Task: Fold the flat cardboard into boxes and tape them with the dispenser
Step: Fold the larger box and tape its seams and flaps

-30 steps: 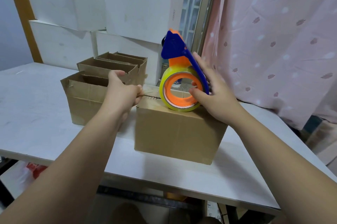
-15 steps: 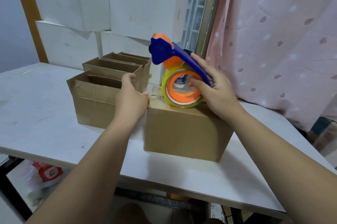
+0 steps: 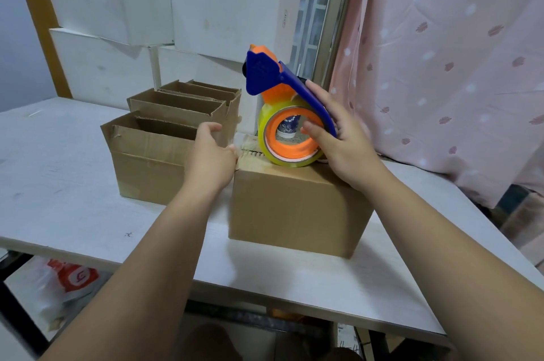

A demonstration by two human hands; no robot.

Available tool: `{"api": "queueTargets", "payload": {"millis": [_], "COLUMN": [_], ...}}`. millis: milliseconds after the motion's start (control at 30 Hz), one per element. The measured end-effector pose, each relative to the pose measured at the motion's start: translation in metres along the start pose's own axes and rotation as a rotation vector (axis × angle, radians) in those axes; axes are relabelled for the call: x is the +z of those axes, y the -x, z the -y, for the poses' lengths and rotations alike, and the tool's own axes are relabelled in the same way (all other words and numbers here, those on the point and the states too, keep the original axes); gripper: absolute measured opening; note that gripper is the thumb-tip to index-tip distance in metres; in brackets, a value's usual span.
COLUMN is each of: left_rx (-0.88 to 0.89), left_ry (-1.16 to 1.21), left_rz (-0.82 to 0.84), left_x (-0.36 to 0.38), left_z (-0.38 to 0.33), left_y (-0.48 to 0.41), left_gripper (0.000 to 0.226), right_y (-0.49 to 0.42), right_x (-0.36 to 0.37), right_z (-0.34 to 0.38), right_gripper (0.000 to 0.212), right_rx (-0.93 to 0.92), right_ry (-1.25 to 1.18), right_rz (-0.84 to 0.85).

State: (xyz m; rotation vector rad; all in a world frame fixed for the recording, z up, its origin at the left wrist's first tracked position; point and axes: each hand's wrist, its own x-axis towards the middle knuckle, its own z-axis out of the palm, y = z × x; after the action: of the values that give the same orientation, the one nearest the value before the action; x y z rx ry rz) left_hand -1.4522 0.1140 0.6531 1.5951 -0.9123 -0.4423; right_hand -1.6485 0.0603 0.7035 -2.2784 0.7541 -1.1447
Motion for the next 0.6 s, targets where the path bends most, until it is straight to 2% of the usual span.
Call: {"api": "queueTargets", "payload": {"millis": [100,200,433,600], "left_rx": [-0.064,-0.109,-0.072,-0.061], "left_ry": [0.051,0.131,0.042,-0.335], "left_rz": [0.063,0.059,0.068,0.203], "left_x": [0.000,-0.001,0.000,-0.007], "left_z": [0.002,0.003,0.003,-0.005], "left_y": [-0.001,0.000,0.000,-0.002], "left_gripper": [0.046,0.045,0.041,0.044], "right_y": [0.000,0.002,0.002,0.002], "right_x": [0.000,0.001,0.001,0.001], "right_z": [0.000,0.000,0.001,0.001], "right_gripper": [0.057,0.060,0.060,0.059], "right_rx": [0.012,0.027,0.037,0.035], "right_ry": [-0.006,-0.012,-0.004,-0.004], "right_rz": [0.004,0.000,0.004,0.003]}}
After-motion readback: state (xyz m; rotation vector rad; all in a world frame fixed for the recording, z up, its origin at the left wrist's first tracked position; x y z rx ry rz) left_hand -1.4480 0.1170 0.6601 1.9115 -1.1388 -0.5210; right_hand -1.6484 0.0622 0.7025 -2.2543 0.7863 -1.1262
